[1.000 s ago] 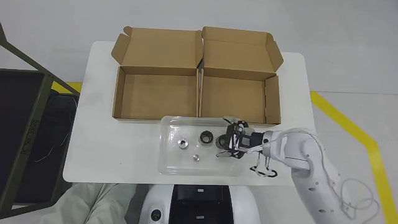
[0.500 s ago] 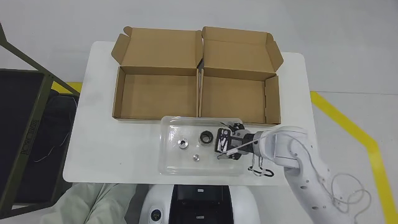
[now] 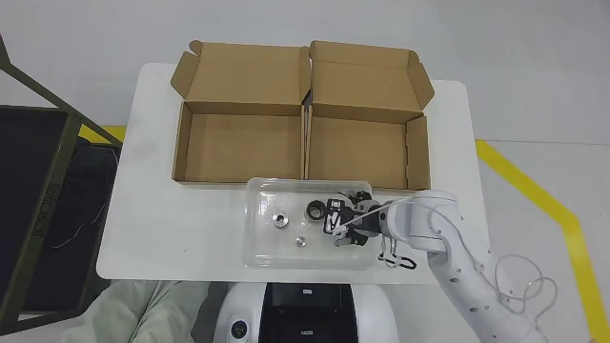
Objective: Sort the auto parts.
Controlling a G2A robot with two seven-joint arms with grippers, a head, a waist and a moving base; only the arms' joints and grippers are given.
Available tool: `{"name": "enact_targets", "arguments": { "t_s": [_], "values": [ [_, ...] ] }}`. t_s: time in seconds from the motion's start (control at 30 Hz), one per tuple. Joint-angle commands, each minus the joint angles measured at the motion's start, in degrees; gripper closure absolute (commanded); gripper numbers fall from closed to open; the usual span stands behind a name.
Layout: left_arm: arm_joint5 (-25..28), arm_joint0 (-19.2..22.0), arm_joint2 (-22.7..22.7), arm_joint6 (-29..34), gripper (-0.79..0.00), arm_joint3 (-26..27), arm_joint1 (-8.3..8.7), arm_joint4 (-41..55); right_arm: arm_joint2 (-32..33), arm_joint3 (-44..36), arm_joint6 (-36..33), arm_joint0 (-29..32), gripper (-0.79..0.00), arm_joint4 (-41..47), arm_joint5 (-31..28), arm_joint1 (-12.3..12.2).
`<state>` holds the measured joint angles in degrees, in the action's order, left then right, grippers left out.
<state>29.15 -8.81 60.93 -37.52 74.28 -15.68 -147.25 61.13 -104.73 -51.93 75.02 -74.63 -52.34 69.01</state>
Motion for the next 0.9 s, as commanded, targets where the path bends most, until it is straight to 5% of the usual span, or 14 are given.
{"name": "enact_targets", "arguments": {
  "t_s": [0.0,0.43,0.73,0.87],
  "values": [
    [0.0,0.0,0.0,0.0,-0.785,0.0,0.00,0.0,-0.5,0.4,-0.3,-0.5,-0.742,0.0,0.3,-0.1],
    [0.0,0.0,0.0,0.0,-0.785,0.0,0.00,0.0,-3.7,4.4,-1.1,-3.9,-0.677,1.1,1.1,-1.0],
    [0.0,0.0,0.0,0.0,-0.785,0.0,0.00,0.0,-4.8,5.1,-2.3,-5.4,-0.391,2.4,2.3,-1.7],
    [0.0,0.0,0.0,0.0,-0.785,0.0,0.00,0.0,-5.2,4.9,-2.7,-5.6,-0.342,2.7,2.7,-2.0]
  ]
}}
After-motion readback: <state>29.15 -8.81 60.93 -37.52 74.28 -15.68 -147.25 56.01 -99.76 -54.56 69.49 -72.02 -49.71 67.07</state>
